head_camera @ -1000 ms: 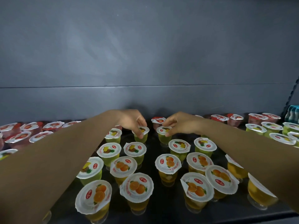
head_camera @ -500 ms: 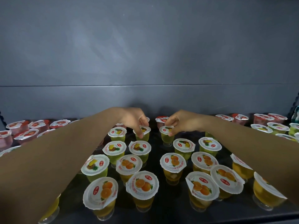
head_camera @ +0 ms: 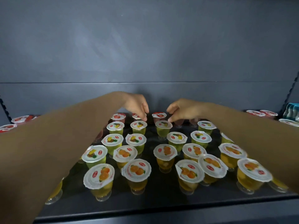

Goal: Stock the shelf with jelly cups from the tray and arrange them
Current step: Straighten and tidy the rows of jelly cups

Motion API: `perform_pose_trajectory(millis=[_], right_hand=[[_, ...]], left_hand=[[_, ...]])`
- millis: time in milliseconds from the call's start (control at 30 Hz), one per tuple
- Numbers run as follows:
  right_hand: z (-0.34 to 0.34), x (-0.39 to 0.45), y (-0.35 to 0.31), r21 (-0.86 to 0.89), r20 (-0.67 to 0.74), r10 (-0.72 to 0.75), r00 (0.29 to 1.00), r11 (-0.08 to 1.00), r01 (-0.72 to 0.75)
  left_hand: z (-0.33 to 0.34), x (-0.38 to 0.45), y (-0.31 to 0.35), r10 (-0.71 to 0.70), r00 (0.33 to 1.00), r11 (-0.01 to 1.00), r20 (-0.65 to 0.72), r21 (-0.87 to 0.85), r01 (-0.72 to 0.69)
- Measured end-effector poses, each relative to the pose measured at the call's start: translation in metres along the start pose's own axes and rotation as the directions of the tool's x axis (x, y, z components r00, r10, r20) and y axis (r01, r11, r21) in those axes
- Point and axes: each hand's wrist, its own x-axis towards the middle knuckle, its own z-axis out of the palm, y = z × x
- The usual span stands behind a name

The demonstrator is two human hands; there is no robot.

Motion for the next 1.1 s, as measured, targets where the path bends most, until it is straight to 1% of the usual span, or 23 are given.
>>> perform_pose_trajectory(millis=[100, 200, 233, 300, 433, 500, 700, 833, 1000, 1100], right_hand=[[-0.028, -0.026, 0.002, -0.228, -0.053, -0.021, 0.998, 0.974, 0.009], [-0.054, -0.064, 0.007, -0.497, -0.072, -0.055, 0.996, 0.868, 0.012], [-0.061, -0.079, 0.008, -0.557, -0.079, -0.068, 0.994, 0.830, 0.013], [-0.073, -0.111, 0.013, -0.613, -0.083, -0.090, 0.993, 0.790, 0.021], [-0.081, -0.180, 0.031, -0.662, -0.078, -0.113, 0.991, 0.749, 0.033], [-0.083, -0.215, 0.040, -0.659, -0.090, -0.125, 0.988, 0.751, 0.035], [-0.095, -0.299, 0.049, -0.665, -0.096, -0.136, 0.986, 0.746, 0.038], [-0.095, -0.340, 0.047, -0.633, -0.117, -0.133, 0.984, 0.774, 0.029], [-0.082, -0.383, 0.053, -0.598, -0.099, -0.070, 0.993, 0.801, -0.003], [-0.079, -0.402, 0.060, -0.588, -0.099, -0.048, 0.994, 0.809, -0.020]], left_hand=[[-0.018, -0.013, 0.033, -0.036, 0.992, 0.997, -0.119, 0.061, 0.043], [-0.026, -0.032, 0.078, -0.053, 0.969, 0.973, -0.241, 0.208, 0.105], [-0.026, -0.041, 0.094, -0.052, 0.961, 0.964, -0.272, 0.238, 0.120], [-0.022, -0.060, 0.127, -0.066, 0.952, 0.956, -0.299, 0.255, 0.147], [-0.005, -0.097, 0.195, -0.087, 0.945, 0.934, -0.315, 0.304, 0.187], [0.001, -0.115, 0.226, -0.086, 0.943, 0.927, -0.323, 0.320, 0.194], [0.012, -0.166, 0.296, -0.085, 0.939, 0.937, -0.334, 0.294, 0.189], [0.022, -0.193, 0.323, -0.070, 0.939, 0.945, -0.337, 0.280, 0.171], [0.042, -0.209, 0.342, -0.053, 0.959, 0.958, -0.280, 0.255, 0.128], [0.056, -0.215, 0.348, -0.035, 0.960, 0.964, -0.277, 0.242, 0.105]])
